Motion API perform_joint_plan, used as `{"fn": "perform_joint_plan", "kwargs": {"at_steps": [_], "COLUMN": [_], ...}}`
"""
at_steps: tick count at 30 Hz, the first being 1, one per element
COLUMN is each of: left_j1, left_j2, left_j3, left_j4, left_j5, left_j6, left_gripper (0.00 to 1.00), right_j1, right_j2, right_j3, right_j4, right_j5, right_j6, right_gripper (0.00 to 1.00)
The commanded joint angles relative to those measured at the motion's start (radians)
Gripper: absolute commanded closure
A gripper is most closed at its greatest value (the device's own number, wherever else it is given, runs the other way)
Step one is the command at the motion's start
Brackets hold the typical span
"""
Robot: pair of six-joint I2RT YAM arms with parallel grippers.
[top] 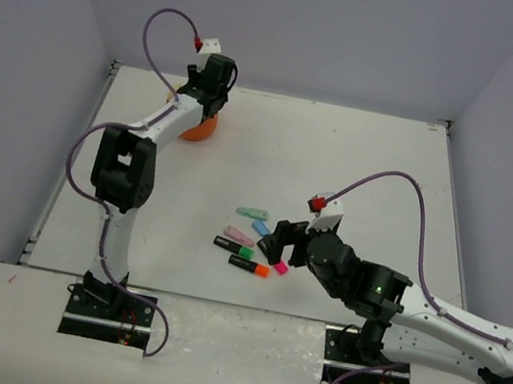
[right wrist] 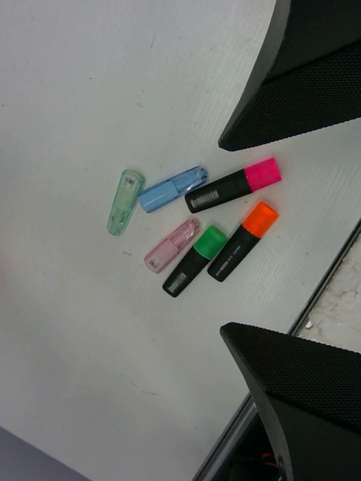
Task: Sort the stationery into containers
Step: Place the stationery in the storage box, then pick up the pen from the center of the board.
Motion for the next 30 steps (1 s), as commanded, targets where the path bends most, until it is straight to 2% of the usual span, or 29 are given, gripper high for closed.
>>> {"fn": "perform_joint_plan", "kwargs": {"at_steps": [1, 4, 7, 9, 11, 13, 14, 16, 18, 23, 30], "left_j1": [-0.043, -0.104, -0.145, -0.153, -0.155, -0.155, -0.155, -0.155, -0.155, -0.155, -0.155], "left_j2": [-0.292, -0.467, -0.635, -0.804, -0.931, -1.067, -1.134, -1.261, -1.335, -1.401, -1.447], "left_j3": [-0.035, -0.124, -0.286, -0.395, -0.584, -0.685, -0.726, -0.812, -0.828, -0.825, -0.875], "left_j4": [0.065, 0.068, 0.050, 0.051, 0.086, 0.086, 0.077, 0.008, -0.046, -0.187, -0.232], "left_j5": [0.021, 0.028, 0.063, 0.130, 0.192, 0.205, 0.207, 0.232, 0.254, 0.281, 0.295], "left_j6": [-0.058, -0.039, -0.057, -0.109, -0.140, -0.150, -0.152, -0.152, -0.140, -0.073, -0.035], "left_gripper": [0.34, 0.18, 0.01, 0.00, 0.00, 0.00, 0.00, 0.00, 0.00, 0.00, 0.00], "right_j1": [-0.099, -0.143, -0.158, -0.165, -0.197, -0.237, -0.254, -0.285, -0.285, -0.284, -0.283], "right_j2": [0.065, 0.118, 0.168, 0.206, 0.237, 0.269, 0.285, 0.339, 0.416, 0.605, 0.724], "right_j3": [0.048, 0.058, 0.070, 0.057, 0.069, 0.077, 0.076, 0.082, 0.097, 0.141, 0.172], "right_j4": [0.000, -0.006, -0.026, -0.029, -0.072, -0.096, -0.098, -0.098, -0.115, -0.124, -0.135], "right_j5": [-0.099, -0.141, -0.172, -0.194, -0.238, -0.317, -0.365, -0.447, -0.479, -0.535, -0.460], "right_j6": [-0.001, -0.041, -0.108, -0.173, -0.196, -0.200, -0.202, -0.215, -0.219, -0.214, -0.167], "right_gripper": [0.01, 0.01, 0.01, 0.01, 0.01, 0.03, 0.06, 0.17, 0.29, 0.42, 0.44]}}
